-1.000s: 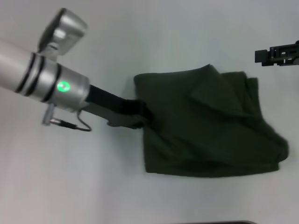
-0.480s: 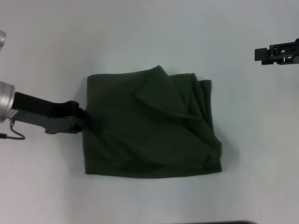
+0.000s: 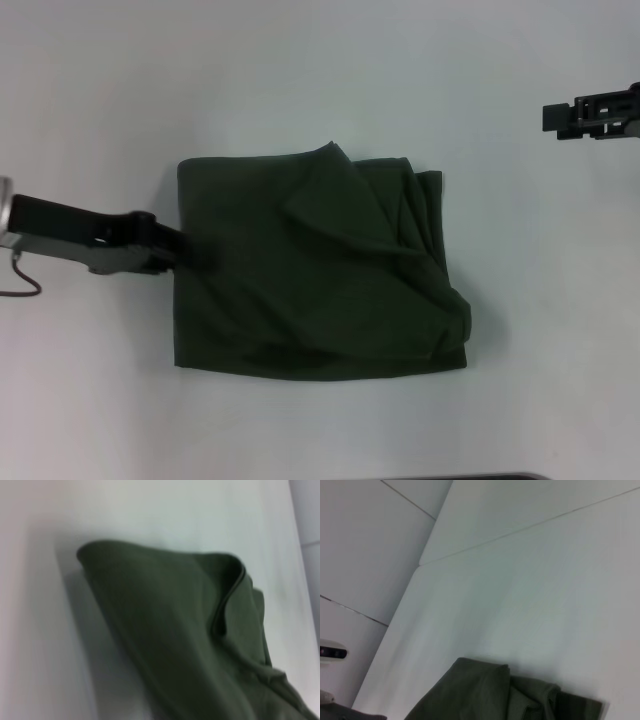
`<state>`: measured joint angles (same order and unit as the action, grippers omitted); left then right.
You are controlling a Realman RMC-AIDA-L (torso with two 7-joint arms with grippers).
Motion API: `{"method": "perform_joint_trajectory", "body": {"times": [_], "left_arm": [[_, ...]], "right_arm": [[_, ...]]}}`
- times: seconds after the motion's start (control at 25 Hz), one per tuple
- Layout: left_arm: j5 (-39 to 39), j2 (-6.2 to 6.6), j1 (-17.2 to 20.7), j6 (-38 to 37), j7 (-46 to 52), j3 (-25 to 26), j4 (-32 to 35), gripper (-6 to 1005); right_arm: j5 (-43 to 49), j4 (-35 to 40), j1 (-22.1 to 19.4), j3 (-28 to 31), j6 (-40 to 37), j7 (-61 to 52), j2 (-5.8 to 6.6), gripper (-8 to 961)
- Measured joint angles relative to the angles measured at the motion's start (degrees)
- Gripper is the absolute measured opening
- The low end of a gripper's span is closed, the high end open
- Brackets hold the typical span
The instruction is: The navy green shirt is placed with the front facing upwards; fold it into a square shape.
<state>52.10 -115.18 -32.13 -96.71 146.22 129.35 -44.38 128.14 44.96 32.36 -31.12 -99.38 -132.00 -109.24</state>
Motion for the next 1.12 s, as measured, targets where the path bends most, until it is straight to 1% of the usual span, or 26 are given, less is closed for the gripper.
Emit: {"method": "perform_joint_trajectory", "body": {"times": [0.08, 0.12, 0.16, 0.24, 0.32, 0.36, 0.4, 0.48, 0.52, 0.56, 0.6, 0.64, 0.68, 0.72, 0.76, 0.84, 0.92, 1.04, 1.12], "left_arm": [[-0.21, 0.23, 0.41, -0.14, 0.0, 1.89, -0.26, 199], [-0.21, 0.23, 0.41, -0.14, 0.0, 1.89, -0.26, 213], [-0.34, 0.95, 1.01, -0.24, 0.14, 4.01, -0.52, 227], [-0.49, 2.61, 2.77, 0.02, 0.59, 6.38, -2.34, 253], [-0.5, 3.17, 3.73, -0.22, 0.6, 7.33, -4.14, 281], [-0.09, 3.32, 4.72, -1.07, -0.08, 8.7, -6.5, 294], [0.41, 3.25, 5.46, -1.85, -1.07, 9.7, -8.37, 341], [3.54, 1.53, 7.57, -5.88, -7.45, 12.65, -13.53, 436], [5.19, 0.35, 8.27, -7.95, -11.17, 13.3, -15.2, 483], [6.25, -0.51, 8.82, -9.03, -14.07, 13.76, -16.13, 530], [7.59, -1.87, 9.41, -10.64, -17.55, 13.96, -17.19, 577], [8.14, -2.94, 9.74, -11.49, -19.58, 14.05, -17.62, 624], [8.25, -3.48, 9.71, -11.63, -20.11, 14.09, -17.38, 671], [8.29, -3.76, 9.49, -11.82, -19.64, 14.07, -16.5, 718], [8.36, -3.75, 9.18, -11.88, -18.5, 14.13, -15.39, 765], [9.15, -3.17, 8.35, -12.46, -14.99, 14.67, -12.6, 781], [10.69, -2.56, 7.74, -13.89, -12.07, 15.93, -10.55, 796], [13.03, -2.26, 7.56, -15.27, -8.95, 17.8, -10.04, 811], [13.67, -1.94, 7.64, -15.21, -7.13, 18.7, -10.23, 809]], "right_arm": [[0.0, -0.17, -0.01, 0.01, -0.06, 0.1, 0.01, 562], [0.0, -0.19, -0.02, 0.01, -0.06, 0.14, 0.03, 562], [0.0, -0.19, -0.04, 0.01, -0.08, 0.19, 0.04, 565], [0.0, -0.21, -0.08, 0.12, -0.09, 0.28, 0.05, 570], [0.0, -0.22, -0.07, 0.26, -0.04, 0.37, 0.06, 576], [-0.1, -0.22, -0.03, 0.38, 0.11, 0.48, 0.06, 579], [-0.44, -0.22, -0.01, 0.46, 0.14, 0.78, 0.07, 582], [-1.83, -0.31, 0.03, 0.54, 0.12, 2.13, 0.09, 587], [-2.99, -0.57, 0.06, 0.53, 0.03, 3.18, 0.08, 590], [-4.11, -0.91, 0.04, 0.54, -0.02, 4.11, 0.1, 593], [-5.17, -1.39, 0.04, 0.53, -0.03, 4.84, 0.11, 595], [-5.84, -1.78, 0.04, 0.5, -0.02, 5.31, 0.13, 598], [-6.41, -2.17, 0.14, 0.32, -0.04, 5.55, 0.14, 601], [-6.47, -2.33, 0.54, -0.24, -0.34, 5.58, 0.08, 604], [-6.38, -2.43, 1.01, -1.2, -0.72, 5.52, -0.05, 607], [-5.79, -2.45, 2.33, -4.09, -1.85, 5.08, -0.35, 612], [-4.56, -2.48, 4.3, -8.74, -3.23, 3.6, -0.71, 631], [-0.74, -2.52, 7.64, -14.7, -4.96, 0.09, -1.15, 680], [1.88, -2.57, 9.7, -16.68, -6.77, -1.44, -1.63, 713]]}}
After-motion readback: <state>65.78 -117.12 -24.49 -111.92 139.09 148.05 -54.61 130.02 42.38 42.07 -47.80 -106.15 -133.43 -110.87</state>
